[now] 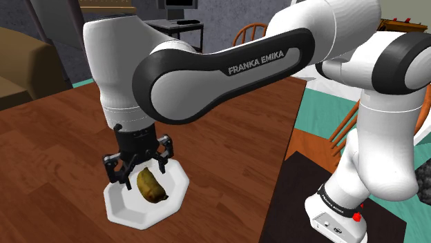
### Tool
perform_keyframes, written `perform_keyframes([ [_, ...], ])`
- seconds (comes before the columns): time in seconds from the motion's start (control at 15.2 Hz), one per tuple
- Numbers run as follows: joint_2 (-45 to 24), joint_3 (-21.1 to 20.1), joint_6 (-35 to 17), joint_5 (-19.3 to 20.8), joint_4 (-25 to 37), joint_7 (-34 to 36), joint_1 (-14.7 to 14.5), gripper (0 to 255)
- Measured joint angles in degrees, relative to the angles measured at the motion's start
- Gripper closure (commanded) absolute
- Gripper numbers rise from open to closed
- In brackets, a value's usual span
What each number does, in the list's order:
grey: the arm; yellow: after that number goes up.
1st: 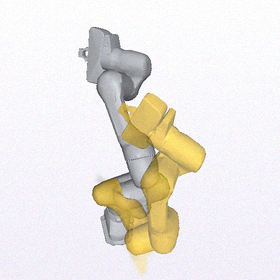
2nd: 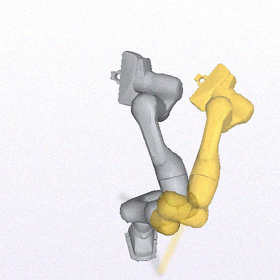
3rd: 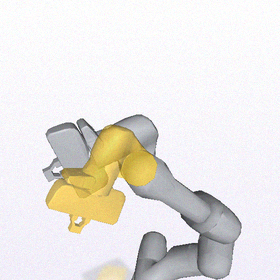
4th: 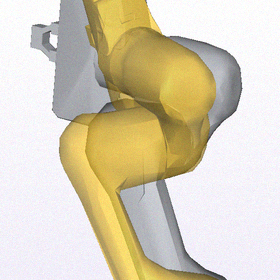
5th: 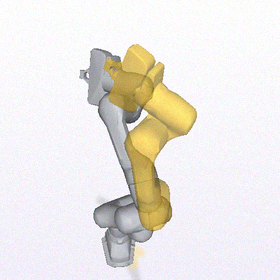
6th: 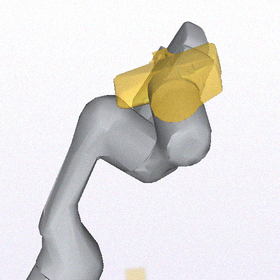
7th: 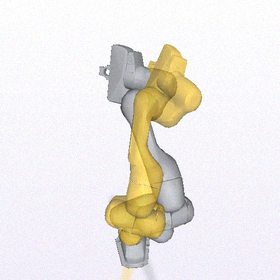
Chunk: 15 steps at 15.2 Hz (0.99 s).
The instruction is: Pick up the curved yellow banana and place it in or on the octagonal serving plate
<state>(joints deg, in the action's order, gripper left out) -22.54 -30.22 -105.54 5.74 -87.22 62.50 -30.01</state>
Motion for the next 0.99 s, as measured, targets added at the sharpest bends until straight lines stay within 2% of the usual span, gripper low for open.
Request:
perform_keyframes([
  [0.26,0.0,0.0,0.0,0.0,0.0,0.0,0.0,0],
  [0.59,-0.08,-0.12,6.51,-0.07,6.72,-0.15,-0.41,0],
  [0.99,0.05,-0.14,7.28,-0.14,7.3,-0.21,-0.39,0],
])
